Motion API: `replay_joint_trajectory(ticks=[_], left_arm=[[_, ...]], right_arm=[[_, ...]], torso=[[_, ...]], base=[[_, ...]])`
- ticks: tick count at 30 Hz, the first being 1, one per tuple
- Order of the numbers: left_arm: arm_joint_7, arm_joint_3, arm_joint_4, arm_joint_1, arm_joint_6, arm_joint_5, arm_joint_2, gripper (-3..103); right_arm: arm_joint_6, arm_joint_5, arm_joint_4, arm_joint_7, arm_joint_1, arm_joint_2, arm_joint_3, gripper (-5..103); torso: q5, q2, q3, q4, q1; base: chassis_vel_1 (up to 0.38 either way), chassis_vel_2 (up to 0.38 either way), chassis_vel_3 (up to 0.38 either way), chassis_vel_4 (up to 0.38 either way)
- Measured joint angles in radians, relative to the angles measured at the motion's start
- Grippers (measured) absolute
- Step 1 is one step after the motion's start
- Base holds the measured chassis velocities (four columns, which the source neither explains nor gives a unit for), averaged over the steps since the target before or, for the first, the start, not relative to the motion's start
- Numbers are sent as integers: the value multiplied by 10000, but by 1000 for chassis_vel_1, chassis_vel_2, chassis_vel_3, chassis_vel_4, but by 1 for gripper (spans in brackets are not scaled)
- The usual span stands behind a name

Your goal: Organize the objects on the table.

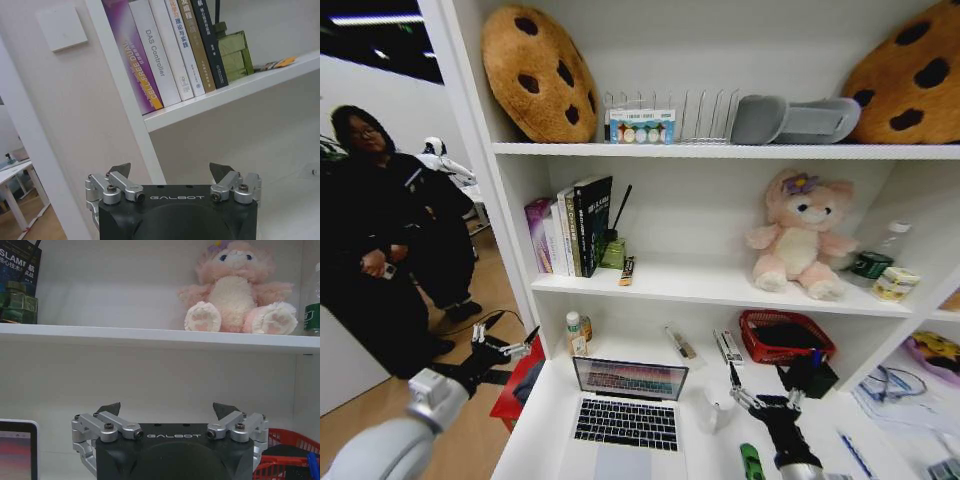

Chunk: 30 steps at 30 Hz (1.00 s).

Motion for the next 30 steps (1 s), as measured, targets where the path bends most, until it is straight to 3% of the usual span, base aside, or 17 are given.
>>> replay_joint_trajectory(ticks=[3,5,6,8,9,11,12,14,20,25,30], left_arm=[[66,295,262,-337,-22,-27,254,82],[309,1152,801,-1009,-113,-40,786,71],[309,1152,801,-1009,-113,-40,786,71],[634,1940,1158,-1412,-273,-3,1094,59],[634,1940,1158,-1412,-273,-3,1094,59],[1188,2547,1424,-1675,-512,225,1352,48],[1188,2547,1424,-1675,-512,225,1352,48],[1906,2757,1437,-1695,-691,319,1605,38],[2584,2675,1345,-1649,-838,333,1870,22],[3317,2299,1298,-1640,-898,69,2424,1],[3871,2223,1244,-1666,-931,-191,2839,0]], right_arm=[[39,-26,136,7,-236,36,-9,100],[96,-188,211,105,-458,107,-35,100],[96,-188,211,105,-458,107,-35,100],[83,-234,186,184,-408,159,-31,100],[83,-234,186,184,-408,159,-31,100],[-19,-227,178,239,-316,205,4,100],[-19,-227,178,239,-316,205,4,100],[-175,-123,258,281,-266,216,69,100],[-310,-45,223,360,-111,187,77,100],[-381,64,179,367,-50,172,87,100],[-368,185,144,367,-129,179,206,100]], torso=[[0,1,0,-1,0],[3,1,0,-1,-1],[3,1,0,-1,-1],[1,0,0,0,-1],[1,0,0,0,-1],[2,0,0,1,-1],[2,0,0,1,-1],[2,0,0,1,-1],[3,0,-1,1,-2],[3,0,-1,1,-2],[4,0,-1,1,-2]], base=[[0,0,0,0],[0,0,0,0],[0,0,0,0],[0,0,0,0],[0,0,0,0],[0,0,0,0],[0,0,0,0],[0,0,0,0],[0,0,0,0],[0,0,0,0],[0,0,0,0]])
